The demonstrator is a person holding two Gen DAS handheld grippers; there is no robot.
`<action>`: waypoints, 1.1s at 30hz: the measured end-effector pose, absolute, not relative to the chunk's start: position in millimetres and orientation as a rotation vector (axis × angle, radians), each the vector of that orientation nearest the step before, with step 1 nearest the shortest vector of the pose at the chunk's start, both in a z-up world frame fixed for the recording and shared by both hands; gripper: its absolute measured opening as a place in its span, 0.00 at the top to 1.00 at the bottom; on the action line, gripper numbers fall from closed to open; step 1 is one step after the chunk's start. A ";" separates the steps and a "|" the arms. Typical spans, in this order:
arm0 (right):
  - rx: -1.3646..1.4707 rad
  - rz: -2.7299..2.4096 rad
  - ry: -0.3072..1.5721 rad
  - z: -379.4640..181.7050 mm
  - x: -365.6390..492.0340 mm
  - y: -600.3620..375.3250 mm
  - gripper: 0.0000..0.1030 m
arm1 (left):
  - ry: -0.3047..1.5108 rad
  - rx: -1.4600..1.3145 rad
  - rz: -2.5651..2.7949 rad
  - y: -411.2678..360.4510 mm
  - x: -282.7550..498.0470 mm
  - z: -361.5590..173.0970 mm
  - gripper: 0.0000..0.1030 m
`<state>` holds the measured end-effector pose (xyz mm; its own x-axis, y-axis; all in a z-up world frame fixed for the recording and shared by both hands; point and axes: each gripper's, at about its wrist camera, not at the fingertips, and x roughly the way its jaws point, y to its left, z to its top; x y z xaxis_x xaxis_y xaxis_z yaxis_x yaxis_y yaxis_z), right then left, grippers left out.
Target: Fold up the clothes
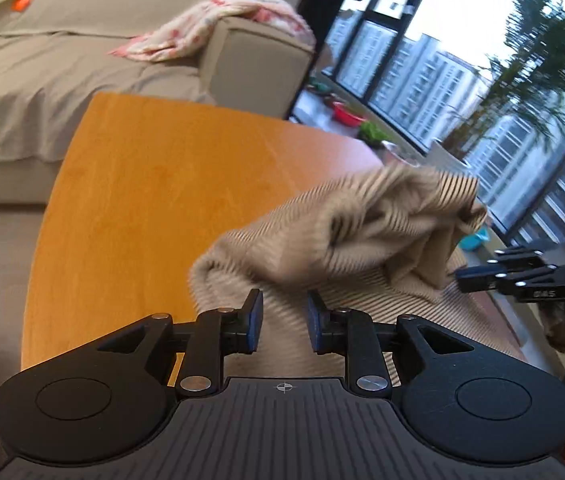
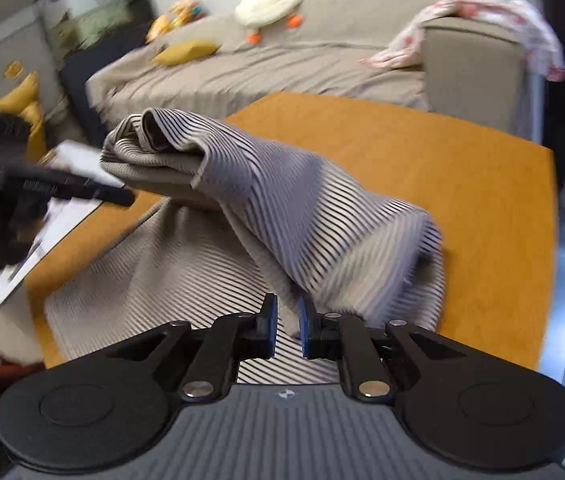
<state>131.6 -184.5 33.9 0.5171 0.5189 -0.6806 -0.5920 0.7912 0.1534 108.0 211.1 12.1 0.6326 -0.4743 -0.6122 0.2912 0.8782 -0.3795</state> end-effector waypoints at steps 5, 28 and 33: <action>-0.476 0.488 0.528 34.1 83.0 -166.0 0.47 | 0.683 -0.193 -0.423 207.7 89.2 29.9 0.51; -0.906 0.370 0.350 6.7 80.2 -156.0 0.90 | 0.698 -0.319 -0.450 218.9 90.5 30.4 0.13; -0.566 0.398 0.493 29.3 76.9 -197.8 0.73 | 0.717 -0.454 -0.479 226.4 87.7 30.2 0.08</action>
